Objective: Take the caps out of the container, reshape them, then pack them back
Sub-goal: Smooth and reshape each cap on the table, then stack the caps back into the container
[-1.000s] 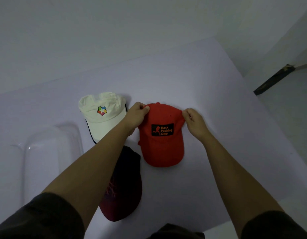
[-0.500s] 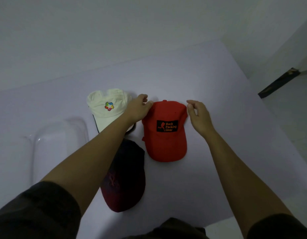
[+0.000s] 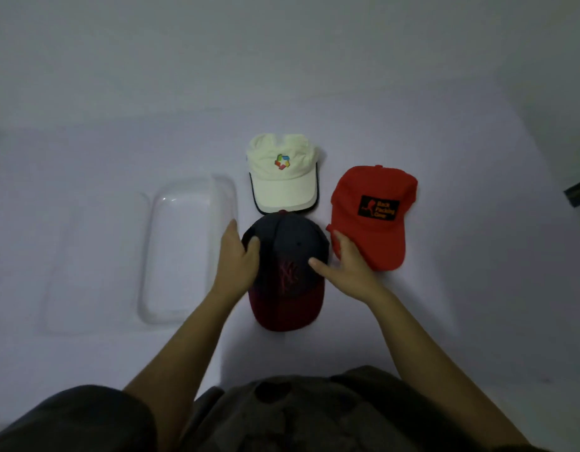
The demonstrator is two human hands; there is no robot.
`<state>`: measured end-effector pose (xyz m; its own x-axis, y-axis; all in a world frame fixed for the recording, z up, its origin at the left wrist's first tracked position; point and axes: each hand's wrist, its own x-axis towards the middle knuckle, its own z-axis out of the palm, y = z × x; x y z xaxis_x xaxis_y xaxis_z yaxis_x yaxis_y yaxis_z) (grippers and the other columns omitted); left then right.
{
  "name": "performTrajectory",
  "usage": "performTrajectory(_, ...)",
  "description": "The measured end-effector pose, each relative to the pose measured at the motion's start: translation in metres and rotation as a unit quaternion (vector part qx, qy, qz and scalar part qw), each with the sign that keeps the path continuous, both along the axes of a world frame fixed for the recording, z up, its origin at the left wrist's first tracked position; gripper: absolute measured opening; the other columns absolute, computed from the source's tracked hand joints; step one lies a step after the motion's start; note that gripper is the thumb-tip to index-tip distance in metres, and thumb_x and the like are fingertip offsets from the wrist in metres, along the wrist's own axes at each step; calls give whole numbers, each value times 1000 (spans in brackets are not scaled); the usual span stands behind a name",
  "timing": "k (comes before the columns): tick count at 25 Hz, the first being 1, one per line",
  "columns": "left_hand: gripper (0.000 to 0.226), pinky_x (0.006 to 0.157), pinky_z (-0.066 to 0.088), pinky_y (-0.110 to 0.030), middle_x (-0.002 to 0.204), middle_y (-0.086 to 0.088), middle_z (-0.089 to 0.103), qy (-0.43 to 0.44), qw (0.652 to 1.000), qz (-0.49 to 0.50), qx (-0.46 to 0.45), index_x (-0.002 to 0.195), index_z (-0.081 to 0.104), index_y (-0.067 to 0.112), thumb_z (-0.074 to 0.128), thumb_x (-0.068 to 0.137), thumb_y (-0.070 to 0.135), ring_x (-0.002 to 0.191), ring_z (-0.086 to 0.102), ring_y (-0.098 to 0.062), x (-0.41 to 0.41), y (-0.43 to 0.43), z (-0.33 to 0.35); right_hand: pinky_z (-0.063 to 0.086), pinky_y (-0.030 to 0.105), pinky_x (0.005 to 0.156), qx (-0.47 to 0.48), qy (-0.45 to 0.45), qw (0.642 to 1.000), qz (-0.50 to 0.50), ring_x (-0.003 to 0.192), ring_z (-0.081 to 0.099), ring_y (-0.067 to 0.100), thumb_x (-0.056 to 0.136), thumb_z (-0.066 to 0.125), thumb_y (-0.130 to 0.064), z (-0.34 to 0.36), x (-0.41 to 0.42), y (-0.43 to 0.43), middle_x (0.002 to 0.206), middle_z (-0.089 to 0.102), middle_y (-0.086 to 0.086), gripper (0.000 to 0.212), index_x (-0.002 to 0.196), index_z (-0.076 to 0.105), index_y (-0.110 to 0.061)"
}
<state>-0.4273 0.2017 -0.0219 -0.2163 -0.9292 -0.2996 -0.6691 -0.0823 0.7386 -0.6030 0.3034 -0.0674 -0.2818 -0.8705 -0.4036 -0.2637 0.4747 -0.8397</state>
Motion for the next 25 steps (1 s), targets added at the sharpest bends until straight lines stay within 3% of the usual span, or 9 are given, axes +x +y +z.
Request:
performTrajectory(2,73,118,13,-36,158,-12,12,7,999,20,51,148,6,4,47,95,34,145,13,-26,13,20,-21,24,41,117,4,18,999,33,143,19,18,76,71,-47,3,7,-6,157,15,1,100,150,11,-16)
performTrajectory(4,93,118,20,-46,157,-12,15,29,992,50,109,149,6,7,54,85,53,145,17,-29,23,33,-38,25,39,116,4,-1,999,42,144,19,19,75,74,-42,8,7,-19,158,14,2,103,150,8,-17)
performTrajectory(7,97,109,36,-48,148,-8,37,65,984,70,150,146,23,15,57,73,68,135,38,-28,29,43,-47,37,34,108,36,-69,995,64,134,37,18,78,73,-37,14,-5,-39,153,28,4,91,148,18,-17)
performTrajectory(10,68,103,44,-43,135,-1,53,106,983,51,142,138,38,19,59,83,52,122,52,-21,29,46,-43,49,21,87,31,-60,991,112,112,57,15,85,68,-28,19,-7,-49,131,57,5,53,132,48,-13)
performTrajectory(12,59,101,45,-39,133,-1,54,129,978,53,153,136,40,20,58,86,46,119,53,-19,30,45,-40,51,17,82,2,-88,990,106,108,62,14,88,64,-25,21,-4,-49,120,63,2,40,125,56,-13)
performTrajectory(15,56,94,45,-30,130,0,55,158,972,61,162,134,42,20,60,86,43,110,53,-14,33,48,-40,51,18,89,-24,-134,986,96,108,59,4,92,58,-24,21,0,-44,119,61,-5,36,127,52,-21)
performTrajectory(19,62,92,43,-29,128,2,51,261,934,101,224,138,35,19,64,85,31,109,51,-14,36,50,-35,51,20,91,-37,-182,979,84,112,59,6,93,56,-16,25,4,-36,120,61,-7,28,118,54,-28)
performTrajectory(23,86,95,44,-30,142,0,45,320,899,113,276,144,31,21,54,75,66,117,51,-12,38,42,-37,52,22,88,-59,-208,973,83,111,62,10,91,55,-12,39,-5,-28,120,64,-4,31,120,55,-23)
performTrajectory(25,74,91,48,-28,137,1,52,362,882,77,292,141,37,23,50,80,62,114,55,-11,33,35,-29,52,24,88,-69,-213,972,76,112,62,13,90,55,-12,51,-14,-26,121,64,-2,32,120,54,-23)
